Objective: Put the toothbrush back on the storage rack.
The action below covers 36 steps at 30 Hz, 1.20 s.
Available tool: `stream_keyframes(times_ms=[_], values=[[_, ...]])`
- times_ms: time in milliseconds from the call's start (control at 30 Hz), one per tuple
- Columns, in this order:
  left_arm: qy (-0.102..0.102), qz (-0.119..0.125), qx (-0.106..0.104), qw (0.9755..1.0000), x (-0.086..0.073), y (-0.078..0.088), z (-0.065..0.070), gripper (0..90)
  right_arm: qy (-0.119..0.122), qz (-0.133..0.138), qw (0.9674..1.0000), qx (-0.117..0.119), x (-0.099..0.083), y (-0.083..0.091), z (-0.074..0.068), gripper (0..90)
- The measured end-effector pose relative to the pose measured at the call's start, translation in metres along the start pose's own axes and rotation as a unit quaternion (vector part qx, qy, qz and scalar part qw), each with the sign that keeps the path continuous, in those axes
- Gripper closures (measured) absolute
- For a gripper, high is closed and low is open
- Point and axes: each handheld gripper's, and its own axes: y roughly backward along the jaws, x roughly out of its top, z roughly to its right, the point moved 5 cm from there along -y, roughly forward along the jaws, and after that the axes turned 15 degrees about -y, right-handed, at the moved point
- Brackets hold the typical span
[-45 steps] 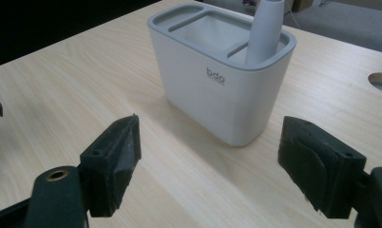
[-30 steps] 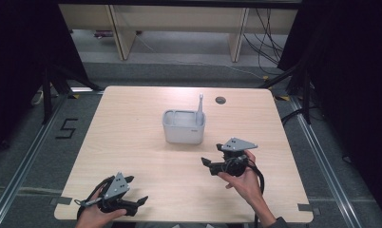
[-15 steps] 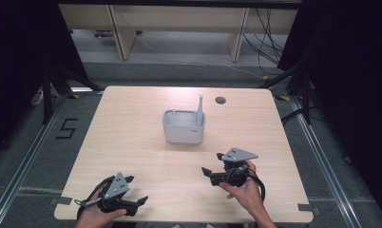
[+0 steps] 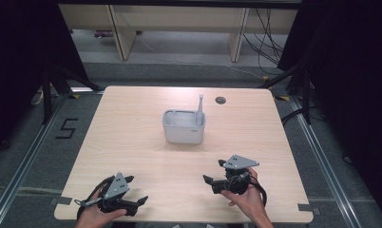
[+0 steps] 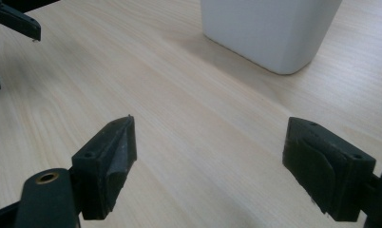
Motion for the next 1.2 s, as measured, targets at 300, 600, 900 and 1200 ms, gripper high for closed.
stream_keyframes(times_ms=[300, 600, 900, 1200], values=[[-0.001, 0.0, 0.0, 1.0, 0.0, 0.0, 0.0, 15.1, -0.003, -0.011, 0.9999, 0.002, -0.01, 0.006, -0.002, 17.8], [-0.001, -0.001, 0.0, 1.0, 0.0, 0.0, 0.0, 15.1, -0.003, -0.02, 0.9998, 0.001, -0.019, 0.01, -0.005, 16.9], [-0.001, -0.003, 0.002, 1.0, 0.0, 0.0, 0.0, 15.2, 0.005, -0.023, 0.9997, 0.0, -0.029, 0.015, -0.007, 16.9], [0.0, -0.005, 0.002, 1.0, -0.001, 0.0, 0.0, 15.1, 0.006, -0.022, 0.9997, -0.003, -0.035, 0.02, -0.006, 16.9]])
